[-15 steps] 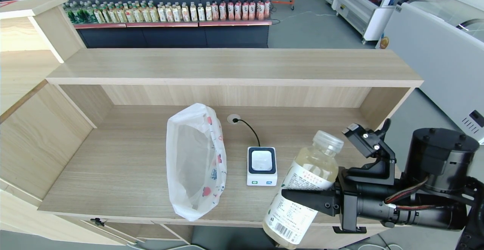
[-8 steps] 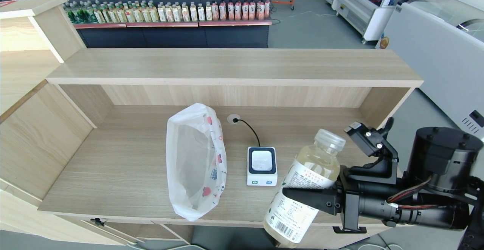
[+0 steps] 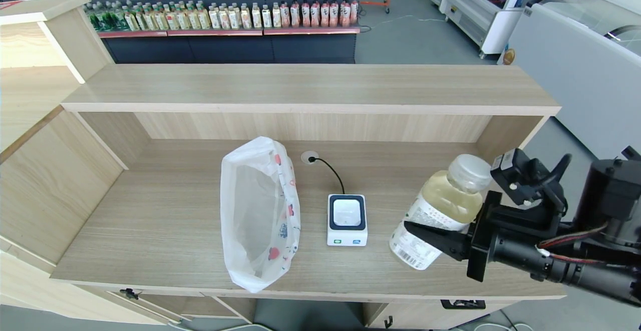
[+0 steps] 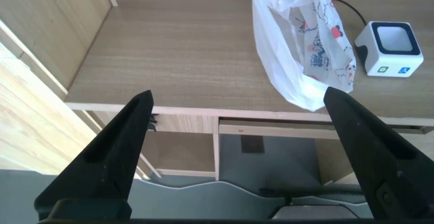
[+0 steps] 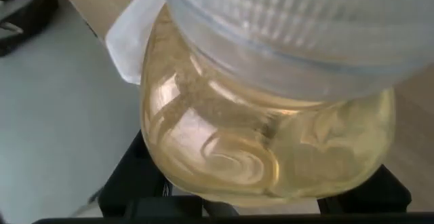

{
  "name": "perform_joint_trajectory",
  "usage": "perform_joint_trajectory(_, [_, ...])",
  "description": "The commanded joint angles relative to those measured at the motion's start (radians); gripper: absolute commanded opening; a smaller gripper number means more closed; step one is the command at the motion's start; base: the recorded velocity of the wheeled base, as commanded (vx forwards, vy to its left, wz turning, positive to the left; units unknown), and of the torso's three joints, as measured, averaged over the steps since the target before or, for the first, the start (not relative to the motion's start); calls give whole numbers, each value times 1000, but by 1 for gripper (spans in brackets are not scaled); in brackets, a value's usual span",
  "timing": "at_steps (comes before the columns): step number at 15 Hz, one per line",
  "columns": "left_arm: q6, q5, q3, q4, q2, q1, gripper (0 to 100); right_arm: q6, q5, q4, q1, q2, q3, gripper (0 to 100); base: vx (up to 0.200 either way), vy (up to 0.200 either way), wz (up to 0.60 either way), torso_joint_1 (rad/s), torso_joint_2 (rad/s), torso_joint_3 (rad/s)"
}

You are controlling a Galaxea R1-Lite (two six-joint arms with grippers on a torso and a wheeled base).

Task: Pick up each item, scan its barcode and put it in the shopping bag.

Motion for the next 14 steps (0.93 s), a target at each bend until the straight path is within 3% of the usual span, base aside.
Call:
perform_joint_trajectory(1, [0,0,0,0,0,0,100,-282,-65,58,-216,-75,37,0,0,0,0,0,0,0])
perform_joint_trajectory(2, [0,0,0,0,0,0,100,-389,-63,-5,-274,-67,82,0,0,0,0,0,0,0])
perform_joint_trajectory(5, [0,0,0,0,0,0,100,-605,-70,-198,-304,-20,117,0,0,0,0,0,0,0])
perform_joint_trajectory(8, [0,0,0,0,0,0,100,-702,-65,-227,-304,-50,117,0,0,0,0,0,0,0])
perform_joint_trajectory(14, [0,0,0,0,0,0,100,-734,-27,-221,-304,-133,120,0,0,0,0,0,0,0])
